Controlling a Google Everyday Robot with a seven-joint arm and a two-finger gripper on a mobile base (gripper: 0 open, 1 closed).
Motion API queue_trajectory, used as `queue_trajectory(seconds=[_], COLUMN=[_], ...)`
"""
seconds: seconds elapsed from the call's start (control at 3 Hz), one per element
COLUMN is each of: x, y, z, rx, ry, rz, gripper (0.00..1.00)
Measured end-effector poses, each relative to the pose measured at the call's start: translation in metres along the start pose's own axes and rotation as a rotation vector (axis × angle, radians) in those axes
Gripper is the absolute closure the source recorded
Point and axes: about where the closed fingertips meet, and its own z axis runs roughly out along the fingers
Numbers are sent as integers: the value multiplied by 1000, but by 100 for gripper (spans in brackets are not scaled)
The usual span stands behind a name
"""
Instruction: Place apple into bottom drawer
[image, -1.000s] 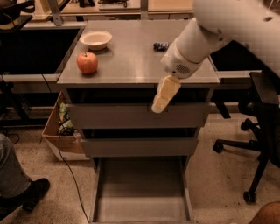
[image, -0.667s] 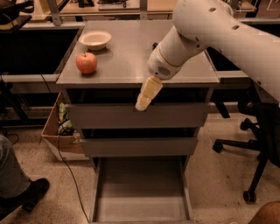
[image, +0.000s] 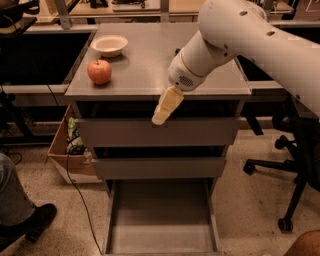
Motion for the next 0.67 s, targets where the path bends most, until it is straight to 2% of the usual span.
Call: queue_trajectory(seconds=[0.33,0.67], x=[-28,-68], y=[-25,-63], z=[17,31], rx=[42,101], ry=[-97,-205], rz=[35,44], gripper=[0,0])
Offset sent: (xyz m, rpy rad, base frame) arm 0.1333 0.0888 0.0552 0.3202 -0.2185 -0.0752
